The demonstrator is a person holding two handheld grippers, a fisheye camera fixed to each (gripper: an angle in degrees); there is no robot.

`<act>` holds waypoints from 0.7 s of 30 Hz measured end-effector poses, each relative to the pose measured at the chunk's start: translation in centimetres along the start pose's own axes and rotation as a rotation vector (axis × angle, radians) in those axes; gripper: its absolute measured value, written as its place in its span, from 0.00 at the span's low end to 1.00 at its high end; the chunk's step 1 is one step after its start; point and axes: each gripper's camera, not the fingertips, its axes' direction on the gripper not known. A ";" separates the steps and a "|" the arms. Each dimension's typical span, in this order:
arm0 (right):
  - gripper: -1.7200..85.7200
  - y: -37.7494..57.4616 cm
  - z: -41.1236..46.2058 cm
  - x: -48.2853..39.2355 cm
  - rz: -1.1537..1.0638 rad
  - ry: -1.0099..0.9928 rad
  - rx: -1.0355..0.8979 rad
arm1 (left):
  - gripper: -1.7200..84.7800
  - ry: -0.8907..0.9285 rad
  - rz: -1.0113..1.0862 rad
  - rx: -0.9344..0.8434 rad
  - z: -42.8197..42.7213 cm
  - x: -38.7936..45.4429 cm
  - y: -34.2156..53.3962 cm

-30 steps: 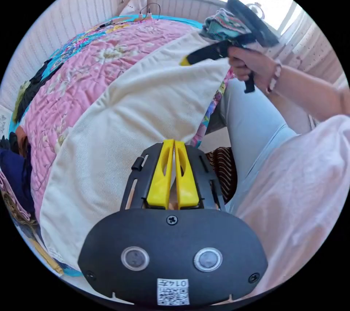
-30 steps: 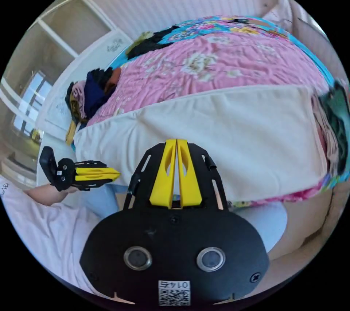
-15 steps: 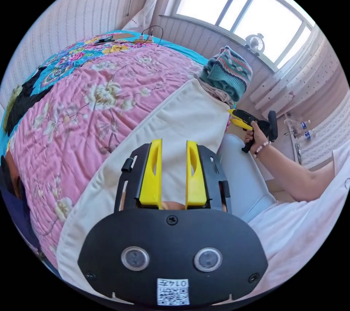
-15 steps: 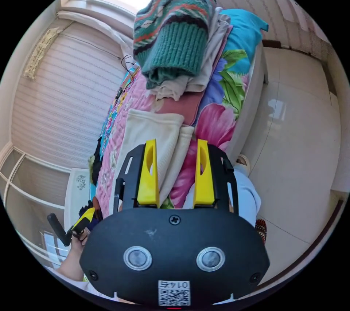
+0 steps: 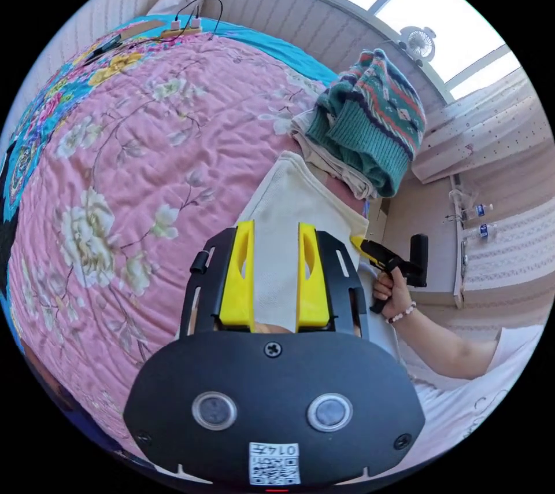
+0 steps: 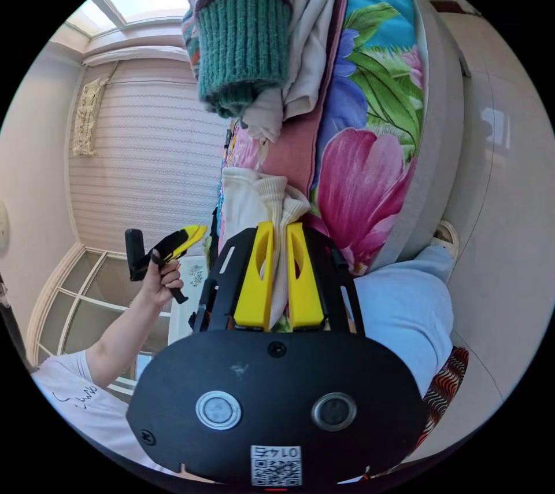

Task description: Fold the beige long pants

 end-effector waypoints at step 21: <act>0.04 -2.2 -5.0 -0.9 -0.014 0.048 -0.050 | 0.07 -0.399 0.391 -0.088 10.5 10.0 -3.5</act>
